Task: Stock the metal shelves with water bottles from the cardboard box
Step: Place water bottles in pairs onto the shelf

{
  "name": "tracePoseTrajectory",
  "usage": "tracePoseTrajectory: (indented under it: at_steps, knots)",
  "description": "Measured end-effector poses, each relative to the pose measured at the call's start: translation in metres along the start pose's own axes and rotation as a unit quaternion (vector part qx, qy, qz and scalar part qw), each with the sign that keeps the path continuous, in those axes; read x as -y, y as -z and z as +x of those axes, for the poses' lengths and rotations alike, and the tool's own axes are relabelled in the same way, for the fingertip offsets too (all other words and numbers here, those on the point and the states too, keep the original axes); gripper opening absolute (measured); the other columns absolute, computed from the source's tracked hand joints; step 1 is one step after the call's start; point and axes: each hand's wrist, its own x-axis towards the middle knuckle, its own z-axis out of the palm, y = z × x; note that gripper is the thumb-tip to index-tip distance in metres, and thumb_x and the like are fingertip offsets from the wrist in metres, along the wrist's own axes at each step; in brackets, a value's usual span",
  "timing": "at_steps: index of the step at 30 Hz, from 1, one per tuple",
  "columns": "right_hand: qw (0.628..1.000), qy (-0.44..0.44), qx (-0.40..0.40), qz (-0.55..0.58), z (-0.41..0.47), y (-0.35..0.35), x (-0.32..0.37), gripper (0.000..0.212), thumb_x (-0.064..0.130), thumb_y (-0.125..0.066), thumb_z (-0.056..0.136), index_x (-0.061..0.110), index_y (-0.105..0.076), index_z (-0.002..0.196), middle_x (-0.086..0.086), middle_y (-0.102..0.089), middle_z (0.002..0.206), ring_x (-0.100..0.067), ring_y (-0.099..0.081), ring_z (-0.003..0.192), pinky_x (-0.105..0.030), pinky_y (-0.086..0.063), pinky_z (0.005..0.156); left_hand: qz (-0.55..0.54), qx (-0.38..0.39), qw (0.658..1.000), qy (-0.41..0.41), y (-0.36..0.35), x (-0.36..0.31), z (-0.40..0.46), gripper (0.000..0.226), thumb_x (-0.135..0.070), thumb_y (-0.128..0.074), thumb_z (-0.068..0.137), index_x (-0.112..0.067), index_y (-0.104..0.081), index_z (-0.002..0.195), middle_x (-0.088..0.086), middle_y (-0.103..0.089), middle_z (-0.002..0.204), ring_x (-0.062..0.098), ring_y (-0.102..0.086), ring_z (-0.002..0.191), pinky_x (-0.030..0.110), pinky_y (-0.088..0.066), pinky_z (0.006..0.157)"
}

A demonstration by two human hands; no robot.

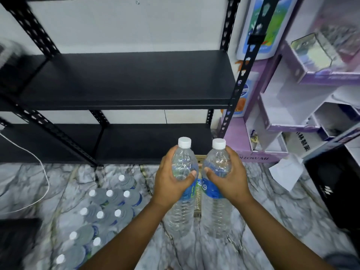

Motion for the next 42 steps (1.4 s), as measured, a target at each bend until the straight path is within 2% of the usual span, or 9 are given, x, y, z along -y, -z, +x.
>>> tracePoseTrajectory:
  at_steps: [6, 9, 16, 22, 25, 29, 33, 36, 42]
  knots:
    - [1.000, -0.002, 0.001, 0.001, -0.016, 0.020, 0.070, 0.073, 0.048, -0.077, 0.065, 0.034, -0.047, 0.130, 0.003, -0.058, 0.123, -0.012, -0.057, 0.115, -0.041, -0.048, 0.099, 0.001, -0.011, 1.000, -0.008, 0.024, -0.065, -0.017, 0.074, -0.045, -0.073, 0.071, -0.056, -0.034, 0.133, -0.009, -0.053, 0.133, 0.010, -0.053, 0.122, 0.035, -0.048, 0.101]
    - [1.000, -0.003, -0.004, -0.002, -0.026, 0.029, 0.098, 0.071, 0.048, -0.077, 0.065, 0.039, -0.045, 0.128, 0.003, -0.057, 0.123, -0.012, -0.056, 0.116, -0.041, -0.048, 0.099, -0.005, -0.021, 1.000, -0.009, 0.036, -0.090, -0.029, 0.073, -0.037, -0.074, 0.073, -0.051, -0.034, 0.133, -0.010, -0.054, 0.132, 0.007, -0.053, 0.122, 0.026, -0.047, 0.101]
    - [1.000, -0.004, -0.008, -0.014, -0.046, 0.041, 0.145, 0.076, 0.051, -0.075, 0.064, 0.031, -0.044, 0.132, 0.002, -0.057, 0.125, -0.011, -0.056, 0.116, -0.036, -0.048, 0.099, -0.014, -0.027, 1.000, -0.004, 0.056, -0.130, -0.047, 0.072, -0.032, -0.075, 0.074, -0.050, -0.035, 0.132, -0.010, -0.055, 0.132, 0.007, -0.054, 0.121, 0.019, -0.045, 0.100]
    - [1.000, 0.008, -0.017, -0.018, -0.058, 0.051, 0.177, 0.068, 0.050, -0.074, 0.065, 0.049, -0.042, 0.124, 0.014, -0.056, 0.121, -0.001, -0.055, 0.113, -0.023, -0.047, 0.093, -0.006, -0.022, 1.000, -0.008, 0.072, -0.155, -0.056, 0.073, -0.041, -0.073, 0.073, -0.051, -0.035, 0.134, -0.010, -0.053, 0.133, 0.009, -0.052, 0.123, 0.030, -0.046, 0.103]
    - [0.999, 0.009, -0.025, -0.023, -0.061, 0.058, 0.187, 0.066, 0.051, -0.075, 0.064, 0.052, -0.042, 0.122, 0.017, -0.056, 0.121, -0.001, -0.054, 0.114, -0.026, -0.047, 0.094, 0.003, -0.024, 1.000, -0.013, 0.077, -0.165, -0.059, 0.074, -0.048, -0.071, 0.070, -0.050, -0.036, 0.136, -0.009, -0.054, 0.133, 0.012, -0.054, 0.122, 0.042, -0.048, 0.101]
    - [0.999, 0.017, -0.024, -0.026, -0.061, 0.066, 0.200, 0.071, 0.051, -0.076, 0.064, 0.045, -0.044, 0.127, 0.009, -0.057, 0.122, -0.007, -0.055, 0.114, -0.036, -0.049, 0.096, 0.001, -0.032, 0.999, -0.035, 0.083, -0.188, -0.060, 0.073, -0.049, -0.071, 0.069, -0.056, -0.036, 0.133, -0.010, -0.055, 0.131, 0.011, -0.055, 0.120, 0.042, -0.050, 0.099]
    - [0.998, 0.036, -0.033, -0.030, -0.056, 0.079, 0.222, 0.074, 0.043, -0.079, 0.065, 0.043, -0.041, 0.129, 0.008, -0.055, 0.123, -0.004, -0.054, 0.115, -0.030, -0.048, 0.095, 0.001, -0.036, 0.997, -0.063, 0.088, -0.214, -0.056, 0.074, -0.044, -0.074, 0.070, -0.058, -0.036, 0.132, -0.012, -0.055, 0.129, 0.009, -0.055, 0.119, 0.037, -0.050, 0.099]
    - [0.998, 0.053, -0.035, -0.031, -0.052, 0.091, 0.246, 0.071, 0.037, -0.081, 0.066, 0.051, -0.041, 0.123, 0.012, -0.055, 0.123, -0.006, -0.055, 0.115, -0.032, -0.049, 0.096, -0.004, -0.044, 0.996, -0.075, 0.092, -0.238, -0.054, 0.073, -0.044, -0.074, 0.068, -0.059, -0.037, 0.130, -0.013, -0.057, 0.126, 0.006, -0.056, 0.116, 0.034, -0.051, 0.098]
    - [0.991, 0.112, -0.061, -0.034, -0.043, 0.117, 0.292, 0.071, 0.046, -0.079, 0.064, 0.044, -0.046, 0.126, 0.011, -0.057, 0.123, -0.008, -0.055, 0.115, -0.035, -0.048, 0.097, -0.030, -0.060, 0.990, -0.124, 0.096, -0.287, -0.049, 0.071, -0.045, -0.073, 0.069, -0.051, -0.041, 0.133, -0.012, -0.060, 0.125, 0.008, -0.059, 0.114, 0.038, -0.051, 0.097]
